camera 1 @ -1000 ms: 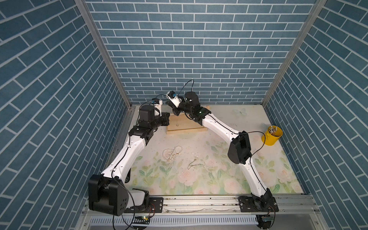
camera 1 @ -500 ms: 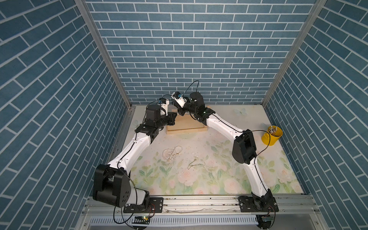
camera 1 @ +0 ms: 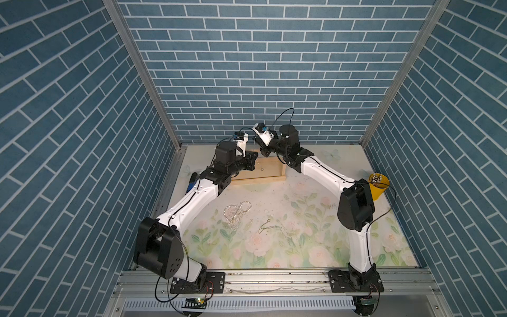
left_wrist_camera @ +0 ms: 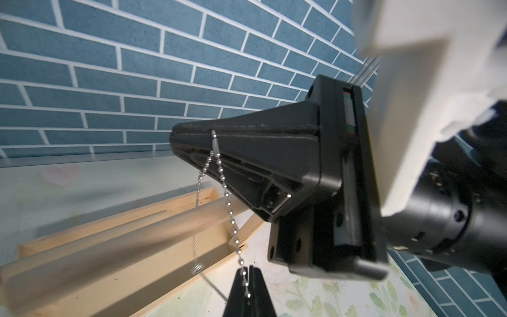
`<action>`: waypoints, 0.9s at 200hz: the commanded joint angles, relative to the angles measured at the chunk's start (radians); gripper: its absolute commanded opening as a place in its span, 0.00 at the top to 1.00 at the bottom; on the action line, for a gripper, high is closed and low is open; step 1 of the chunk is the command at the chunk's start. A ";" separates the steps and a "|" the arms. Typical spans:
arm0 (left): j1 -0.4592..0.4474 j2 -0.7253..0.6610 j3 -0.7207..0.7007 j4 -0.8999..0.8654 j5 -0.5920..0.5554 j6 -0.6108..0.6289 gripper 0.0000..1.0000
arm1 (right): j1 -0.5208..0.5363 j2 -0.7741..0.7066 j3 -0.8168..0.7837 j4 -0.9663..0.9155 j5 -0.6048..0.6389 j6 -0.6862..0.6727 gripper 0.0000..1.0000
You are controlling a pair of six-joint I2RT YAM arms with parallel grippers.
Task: Hang the necklace on the jewelry display stand
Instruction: Hang the necklace on the stand.
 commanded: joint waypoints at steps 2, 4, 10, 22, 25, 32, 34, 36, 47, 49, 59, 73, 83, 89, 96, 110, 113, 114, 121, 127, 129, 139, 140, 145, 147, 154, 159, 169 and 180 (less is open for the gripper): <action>-0.047 0.032 0.002 -0.034 0.007 -0.010 1.00 | -0.067 -0.087 -0.062 0.108 0.079 -0.003 1.00; -0.050 0.034 0.004 -0.032 0.006 -0.011 1.00 | -0.070 -0.093 -0.072 0.110 0.079 -0.003 1.00; -0.056 0.043 0.003 -0.025 0.003 -0.015 1.00 | -0.076 -0.105 -0.091 0.121 0.079 -0.002 1.00; -0.072 0.060 0.009 -0.012 -0.003 -0.021 1.00 | -0.093 -0.134 -0.138 0.143 0.079 -0.003 1.00; -0.074 0.065 0.011 -0.010 -0.003 -0.021 1.00 | -0.098 -0.144 -0.153 0.149 0.079 -0.005 1.00; -0.082 0.077 0.016 -0.006 -0.006 -0.023 1.00 | -0.106 -0.159 -0.178 0.160 0.081 -0.009 1.00; -0.085 0.081 0.020 -0.007 -0.008 -0.023 1.00 | -0.106 -0.160 -0.181 0.163 0.081 -0.010 1.00; -0.087 0.084 0.022 -0.006 -0.007 -0.022 1.00 | -0.108 -0.165 -0.188 0.165 0.082 -0.012 1.00; -0.099 0.101 0.033 -0.001 -0.011 -0.025 1.00 | -0.117 -0.186 -0.223 0.181 0.087 -0.023 1.00; -0.102 0.105 0.035 0.001 -0.013 -0.026 1.00 | -0.120 -0.189 -0.228 0.183 0.088 -0.027 1.00; -0.113 0.116 0.040 0.012 -0.015 -0.031 1.00 | -0.125 -0.204 -0.256 0.195 0.097 -0.038 1.00; -0.128 0.132 0.044 0.028 -0.022 -0.040 1.00 | -0.135 -0.222 -0.282 0.198 0.103 -0.048 1.00; -0.141 0.143 0.048 0.038 -0.025 -0.045 1.00 | -0.143 -0.233 -0.298 0.196 0.105 -0.051 1.00; -0.146 0.151 0.051 0.043 -0.028 -0.047 1.00 | -0.148 -0.238 -0.306 0.196 0.105 -0.052 1.00; -0.153 0.158 0.055 0.047 -0.031 -0.049 1.00 | -0.151 -0.245 -0.314 0.194 0.105 -0.052 1.00; -0.165 0.175 0.064 0.051 -0.037 -0.054 1.00 | -0.157 -0.260 -0.331 0.193 0.103 -0.051 1.00; -0.167 0.177 0.065 0.052 -0.038 -0.053 1.00 | -0.159 -0.262 -0.333 0.193 0.103 -0.053 1.00; -0.168 0.178 0.066 0.052 -0.038 -0.053 1.00 | -0.159 -0.263 -0.335 0.194 0.103 -0.053 1.00; -0.174 0.184 0.069 0.053 -0.041 -0.056 1.00 | -0.160 -0.269 -0.341 0.193 0.103 -0.053 1.00; -0.176 0.190 0.070 0.054 -0.043 -0.055 1.00 | -0.163 -0.274 -0.344 0.190 0.102 -0.054 1.00; -0.178 0.190 0.072 0.054 -0.045 -0.055 1.00 | -0.163 -0.275 -0.345 0.190 0.102 -0.054 1.00; -0.181 0.197 0.073 0.056 -0.050 -0.058 1.00 | -0.165 -0.280 -0.347 0.182 0.101 -0.055 0.99; -0.181 0.197 0.073 0.056 -0.051 -0.058 1.00 | -0.166 -0.280 -0.347 0.181 0.101 -0.055 0.99; -0.182 0.199 0.074 0.057 -0.052 -0.059 1.00 | -0.167 -0.282 -0.349 0.178 0.102 -0.057 0.95; -0.182 0.201 0.074 0.057 -0.053 -0.060 1.00 | -0.167 -0.284 -0.350 0.176 0.102 -0.057 0.93; -0.182 0.205 0.072 0.059 -0.055 -0.061 1.00 | -0.168 -0.289 -0.355 0.175 0.103 -0.057 0.85; -0.184 0.207 0.073 0.060 -0.056 -0.061 1.00 | -0.168 -0.293 -0.361 0.177 0.104 -0.056 0.81; -0.184 0.212 0.072 0.062 -0.056 -0.062 1.00 | -0.168 -0.300 -0.374 0.181 0.107 -0.060 0.72; -0.184 0.218 0.073 0.064 -0.056 -0.063 1.00 | -0.169 -0.313 -0.391 0.187 0.109 -0.061 0.62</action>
